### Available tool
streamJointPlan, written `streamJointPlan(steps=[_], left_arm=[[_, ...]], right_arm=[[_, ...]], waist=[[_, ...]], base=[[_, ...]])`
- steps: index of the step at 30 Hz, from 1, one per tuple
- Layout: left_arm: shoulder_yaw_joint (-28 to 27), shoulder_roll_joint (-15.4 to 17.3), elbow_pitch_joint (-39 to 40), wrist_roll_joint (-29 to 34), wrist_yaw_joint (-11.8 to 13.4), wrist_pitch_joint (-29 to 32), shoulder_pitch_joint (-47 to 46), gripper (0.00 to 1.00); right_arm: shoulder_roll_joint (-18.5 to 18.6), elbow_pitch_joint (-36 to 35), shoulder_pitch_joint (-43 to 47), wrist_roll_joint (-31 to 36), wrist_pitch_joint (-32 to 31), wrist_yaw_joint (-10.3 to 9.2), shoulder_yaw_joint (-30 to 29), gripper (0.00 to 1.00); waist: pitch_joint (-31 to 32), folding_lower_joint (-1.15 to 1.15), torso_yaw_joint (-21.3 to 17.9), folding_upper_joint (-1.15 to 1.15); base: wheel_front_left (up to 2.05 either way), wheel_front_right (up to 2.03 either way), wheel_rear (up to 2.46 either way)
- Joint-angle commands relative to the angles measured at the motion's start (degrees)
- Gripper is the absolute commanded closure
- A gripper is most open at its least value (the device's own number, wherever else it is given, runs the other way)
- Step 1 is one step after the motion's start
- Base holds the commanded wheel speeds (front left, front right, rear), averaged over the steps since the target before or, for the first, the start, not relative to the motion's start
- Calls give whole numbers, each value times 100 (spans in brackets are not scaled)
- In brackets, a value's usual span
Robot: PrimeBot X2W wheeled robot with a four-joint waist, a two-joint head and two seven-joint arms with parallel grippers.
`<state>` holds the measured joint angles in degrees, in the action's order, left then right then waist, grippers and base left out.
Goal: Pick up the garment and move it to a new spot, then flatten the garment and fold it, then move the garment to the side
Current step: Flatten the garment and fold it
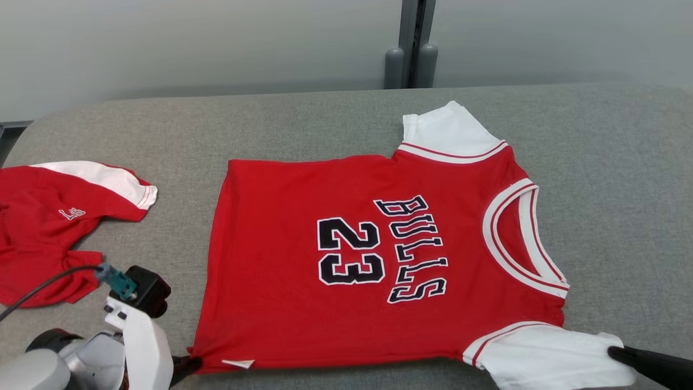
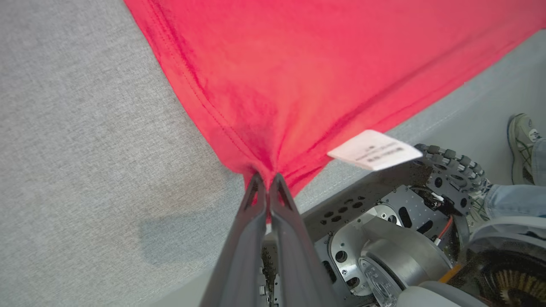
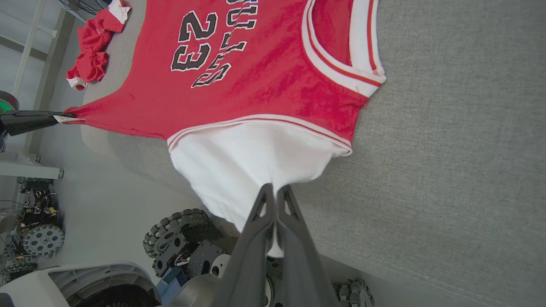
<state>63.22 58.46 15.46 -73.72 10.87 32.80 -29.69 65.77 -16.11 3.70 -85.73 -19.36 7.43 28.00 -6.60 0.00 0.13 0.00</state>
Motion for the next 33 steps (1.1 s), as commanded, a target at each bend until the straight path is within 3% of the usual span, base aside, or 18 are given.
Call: streamJointPlan(steps=[1,14,20,28,29,30,31,32,33], left_arm=[[-35,-19,-86,-49,-64,132,-176,100],[-253,-803,-1397,-579,-610,1402,-1448,100],[-209,-1354,-2412,-519,-849,1791,-2028,100],[-215,-1833,-3373,-371,-1099,1737,-2427,100],[-207,-1878,-3461,-354,-1142,1726,-2452,100],[-204,-1915,-3553,-329,-1166,1703,-2477,100],[-197,-1952,-3637,-315,-1200,1669,-2485,86],[-188,-1984,-3718,-307,-1238,1652,-2478,27],[-193,-2018,-3787,-307,-1261,1602,-2461,0]], right_arm=[[-61,57,-138,-63,-115,11,-57,100],[-801,1126,-1792,-270,-1245,12,-40,100],[-1624,2241,-3017,41,-1889,12,170,100],[-2528,3255,-4004,683,-2369,12,222,100],[-2630,3334,-4065,750,-2400,12,205,97],[-2721,3381,-4108,818,-2416,12,177,77],[-2810,3443,-4142,881,-2432,12,144,58],[-2877,3483,-4155,926,-2437,12,100,27],[-2935,3507,-4158,976,-2418,12,49,0]], waist=[[-89,0,6,0],[-642,0,-12,0],[-909,0,-68,0],[-1060,0,-109,0],[-1062,0,-113,0],[-1062,0,-116,0],[-1046,0,-118,0],[-1029,0,-117,0],[-1010,0,-116,0]], base=[[0,0,0],[0,0,0],[0,0,0],[0,0,0],[0,0,0],[0,0,0],[0,0,0],[0,0,0],[0,0,0]])
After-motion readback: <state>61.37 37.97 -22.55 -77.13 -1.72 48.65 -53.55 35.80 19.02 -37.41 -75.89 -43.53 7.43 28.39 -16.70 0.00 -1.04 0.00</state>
